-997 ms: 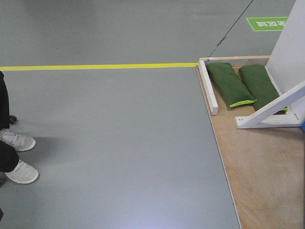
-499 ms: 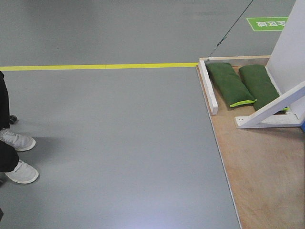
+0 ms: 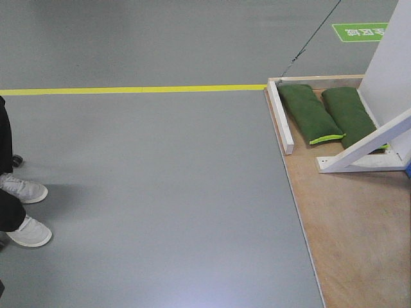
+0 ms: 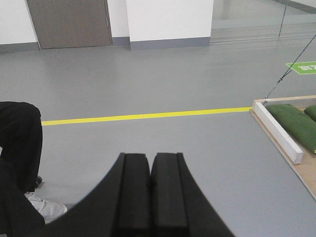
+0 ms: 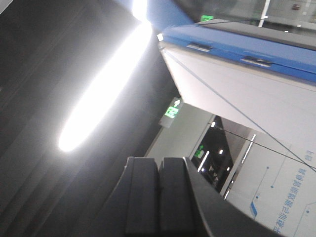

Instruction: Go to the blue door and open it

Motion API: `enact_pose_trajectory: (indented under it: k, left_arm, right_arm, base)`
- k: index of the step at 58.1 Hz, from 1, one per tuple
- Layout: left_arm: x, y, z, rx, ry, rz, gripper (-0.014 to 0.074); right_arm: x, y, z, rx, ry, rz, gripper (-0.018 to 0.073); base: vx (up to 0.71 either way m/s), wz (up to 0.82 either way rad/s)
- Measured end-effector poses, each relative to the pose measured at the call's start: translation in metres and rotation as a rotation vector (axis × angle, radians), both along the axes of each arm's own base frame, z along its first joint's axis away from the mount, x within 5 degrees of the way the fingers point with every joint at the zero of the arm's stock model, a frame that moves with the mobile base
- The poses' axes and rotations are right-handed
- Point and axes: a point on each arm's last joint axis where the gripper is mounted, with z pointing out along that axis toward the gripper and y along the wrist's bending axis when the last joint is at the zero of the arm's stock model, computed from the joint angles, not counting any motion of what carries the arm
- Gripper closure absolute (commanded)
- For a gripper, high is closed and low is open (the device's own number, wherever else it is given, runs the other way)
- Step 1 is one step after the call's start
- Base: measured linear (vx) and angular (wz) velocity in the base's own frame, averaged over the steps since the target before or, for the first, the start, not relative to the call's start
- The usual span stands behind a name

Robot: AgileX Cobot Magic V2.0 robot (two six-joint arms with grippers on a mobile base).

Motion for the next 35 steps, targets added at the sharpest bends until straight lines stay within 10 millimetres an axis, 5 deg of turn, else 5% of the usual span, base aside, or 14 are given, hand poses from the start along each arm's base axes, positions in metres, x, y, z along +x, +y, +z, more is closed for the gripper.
enact_pose_trajectory:
  k: [19,35]
  left_arm:
    - [0.0,0.0,0.0,0.0,0.0,0.0,0.0524]
    - [0.0,0.0,0.0,0.0,0.0,0.0,0.0524]
  right_arm:
    - [0.001,-0.024,-0.083,0.256,0.051,-0.056,0.0547]
    - [-0.037,-0.011,-0.091,0.249,-0.01,-0.29,0.0547]
  base:
    - [0.0,0.0]
    - [0.0,0.0]
